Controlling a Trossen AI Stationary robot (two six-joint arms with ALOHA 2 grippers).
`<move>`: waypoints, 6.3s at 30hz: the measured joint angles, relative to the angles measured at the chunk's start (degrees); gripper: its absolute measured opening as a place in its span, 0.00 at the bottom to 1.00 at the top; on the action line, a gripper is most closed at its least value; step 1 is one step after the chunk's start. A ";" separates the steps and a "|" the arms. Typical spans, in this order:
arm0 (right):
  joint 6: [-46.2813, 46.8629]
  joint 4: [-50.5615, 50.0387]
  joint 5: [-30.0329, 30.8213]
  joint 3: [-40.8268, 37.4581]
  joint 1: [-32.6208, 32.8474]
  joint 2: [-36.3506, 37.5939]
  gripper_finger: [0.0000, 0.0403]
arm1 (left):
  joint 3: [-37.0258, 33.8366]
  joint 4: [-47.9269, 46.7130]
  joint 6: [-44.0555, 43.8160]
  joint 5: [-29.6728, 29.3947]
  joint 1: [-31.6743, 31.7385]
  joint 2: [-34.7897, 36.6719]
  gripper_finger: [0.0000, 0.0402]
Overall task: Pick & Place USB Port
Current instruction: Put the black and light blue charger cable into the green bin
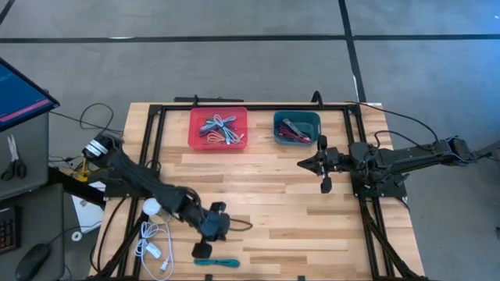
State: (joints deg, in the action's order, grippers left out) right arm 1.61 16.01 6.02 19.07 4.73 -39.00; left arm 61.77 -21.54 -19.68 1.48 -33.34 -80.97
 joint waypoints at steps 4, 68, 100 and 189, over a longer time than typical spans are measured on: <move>2.98 0.00 0.00 0.00 0.00 0.00 0.00 | 0.84 -0.28 -1.85 -1.27 -2.37 -2.99 0.01; 6.01 3.89 -0.22 0.00 0.15 -6.05 0.00 | -0.76 -6.16 -24.75 10.46 -2.36 -10.88 0.50; 6.03 4.28 -1.73 0.00 1.82 -6.03 0.00 | -0.61 6.41 -35.83 7.76 -9.03 -19.34 0.50; 0.82 39.08 3.30 3.63 1.09 -29.89 0.32 | -0.80 11.34 26.56 0.59 37.24 13.67 0.03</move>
State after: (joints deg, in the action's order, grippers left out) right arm 2.43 55.09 9.33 22.70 5.82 -68.90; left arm 60.97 -10.20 6.87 2.07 3.90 -67.31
